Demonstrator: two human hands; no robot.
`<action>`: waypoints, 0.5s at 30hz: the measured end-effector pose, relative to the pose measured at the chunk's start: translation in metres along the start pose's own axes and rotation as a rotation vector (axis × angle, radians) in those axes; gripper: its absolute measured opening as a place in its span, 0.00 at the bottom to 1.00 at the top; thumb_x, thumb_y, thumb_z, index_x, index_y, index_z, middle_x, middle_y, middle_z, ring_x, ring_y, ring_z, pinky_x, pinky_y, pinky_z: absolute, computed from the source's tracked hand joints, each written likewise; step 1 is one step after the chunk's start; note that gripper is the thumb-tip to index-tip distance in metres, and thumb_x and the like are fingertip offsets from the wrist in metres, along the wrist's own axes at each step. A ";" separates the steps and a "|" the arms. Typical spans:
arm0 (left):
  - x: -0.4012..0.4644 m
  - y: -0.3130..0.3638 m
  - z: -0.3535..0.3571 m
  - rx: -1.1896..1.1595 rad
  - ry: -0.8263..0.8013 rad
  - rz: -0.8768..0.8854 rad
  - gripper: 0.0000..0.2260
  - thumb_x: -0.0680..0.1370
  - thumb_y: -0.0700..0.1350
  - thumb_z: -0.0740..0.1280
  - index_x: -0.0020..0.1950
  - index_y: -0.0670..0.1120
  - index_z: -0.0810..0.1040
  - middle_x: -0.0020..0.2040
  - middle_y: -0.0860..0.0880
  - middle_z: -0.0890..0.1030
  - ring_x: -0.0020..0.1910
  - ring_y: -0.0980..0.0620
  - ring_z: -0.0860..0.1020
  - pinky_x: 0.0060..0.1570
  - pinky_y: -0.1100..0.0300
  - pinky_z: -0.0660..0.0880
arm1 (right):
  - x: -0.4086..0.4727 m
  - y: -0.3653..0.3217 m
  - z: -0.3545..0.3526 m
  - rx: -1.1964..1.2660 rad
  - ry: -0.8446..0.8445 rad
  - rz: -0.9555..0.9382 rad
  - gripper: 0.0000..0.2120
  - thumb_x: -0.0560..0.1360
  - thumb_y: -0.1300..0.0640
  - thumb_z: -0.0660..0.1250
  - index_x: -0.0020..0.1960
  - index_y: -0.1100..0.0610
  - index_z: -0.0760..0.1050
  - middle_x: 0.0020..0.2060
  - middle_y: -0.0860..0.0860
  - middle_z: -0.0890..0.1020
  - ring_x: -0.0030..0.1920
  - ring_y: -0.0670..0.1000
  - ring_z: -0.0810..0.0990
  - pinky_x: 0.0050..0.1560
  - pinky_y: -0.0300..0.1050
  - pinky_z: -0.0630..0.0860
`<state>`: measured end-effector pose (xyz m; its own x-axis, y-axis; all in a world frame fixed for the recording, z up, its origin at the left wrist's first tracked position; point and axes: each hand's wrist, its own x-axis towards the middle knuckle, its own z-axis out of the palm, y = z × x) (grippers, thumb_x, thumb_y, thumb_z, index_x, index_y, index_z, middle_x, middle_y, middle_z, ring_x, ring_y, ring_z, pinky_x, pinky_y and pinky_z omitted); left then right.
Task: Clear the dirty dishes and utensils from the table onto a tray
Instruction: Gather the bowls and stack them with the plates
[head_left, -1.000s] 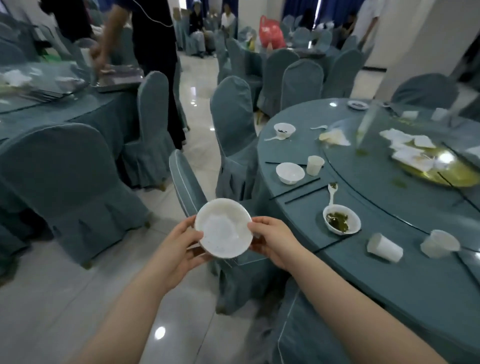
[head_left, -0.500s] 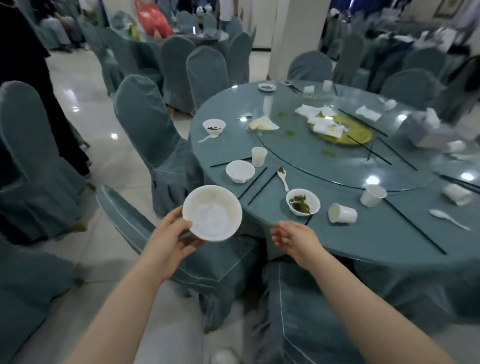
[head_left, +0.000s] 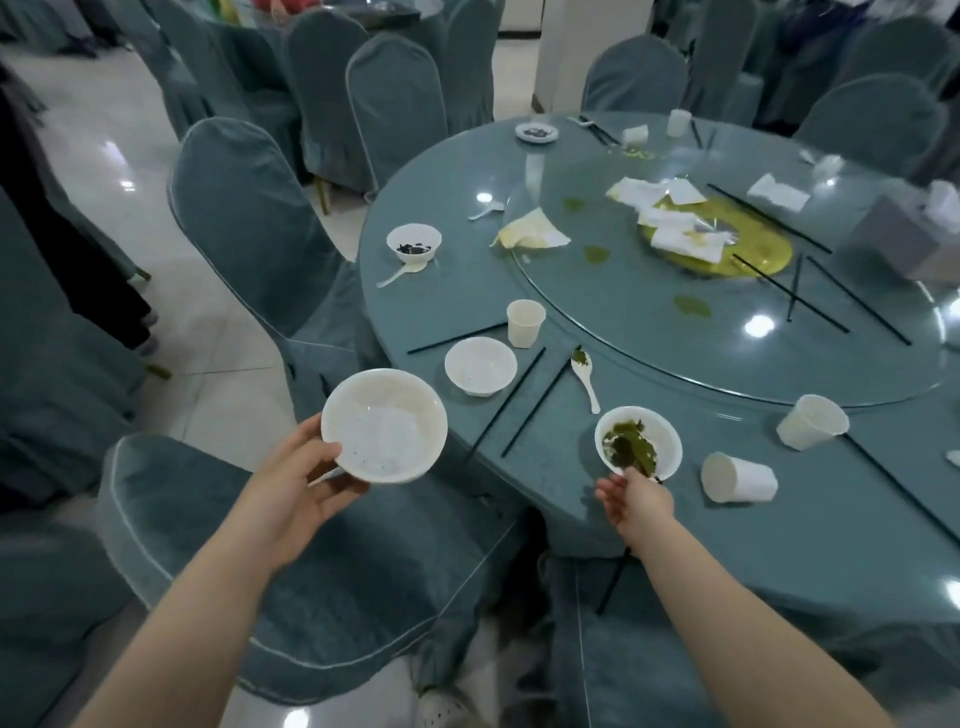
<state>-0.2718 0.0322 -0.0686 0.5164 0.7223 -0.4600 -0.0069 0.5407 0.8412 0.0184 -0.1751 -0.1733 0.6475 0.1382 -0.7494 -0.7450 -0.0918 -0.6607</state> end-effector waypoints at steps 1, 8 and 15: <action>0.006 0.002 0.001 -0.003 0.010 -0.003 0.16 0.78 0.37 0.59 0.62 0.51 0.76 0.56 0.44 0.78 0.53 0.43 0.79 0.41 0.54 0.79 | 0.002 -0.001 0.005 -0.009 0.013 -0.032 0.13 0.81 0.55 0.58 0.41 0.60 0.72 0.24 0.53 0.81 0.20 0.47 0.76 0.20 0.33 0.69; 0.044 0.019 0.003 -0.053 0.073 -0.025 0.15 0.79 0.36 0.58 0.62 0.49 0.75 0.56 0.43 0.78 0.55 0.41 0.78 0.51 0.48 0.76 | 0.000 -0.016 0.062 -0.273 -0.136 -0.260 0.13 0.81 0.55 0.58 0.42 0.59 0.75 0.28 0.51 0.79 0.28 0.49 0.75 0.29 0.42 0.70; 0.059 0.032 -0.029 -0.067 0.138 -0.020 0.13 0.78 0.38 0.61 0.57 0.52 0.77 0.57 0.43 0.78 0.55 0.41 0.79 0.44 0.51 0.78 | -0.006 -0.030 0.153 -0.491 -0.352 -0.274 0.13 0.80 0.55 0.56 0.39 0.57 0.73 0.30 0.52 0.78 0.27 0.49 0.74 0.27 0.39 0.68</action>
<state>-0.2661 0.1047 -0.0775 0.3944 0.7612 -0.5149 -0.0575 0.5796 0.8128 0.0119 -0.0219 -0.1425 0.6498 0.5271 -0.5477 -0.3474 -0.4349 -0.8308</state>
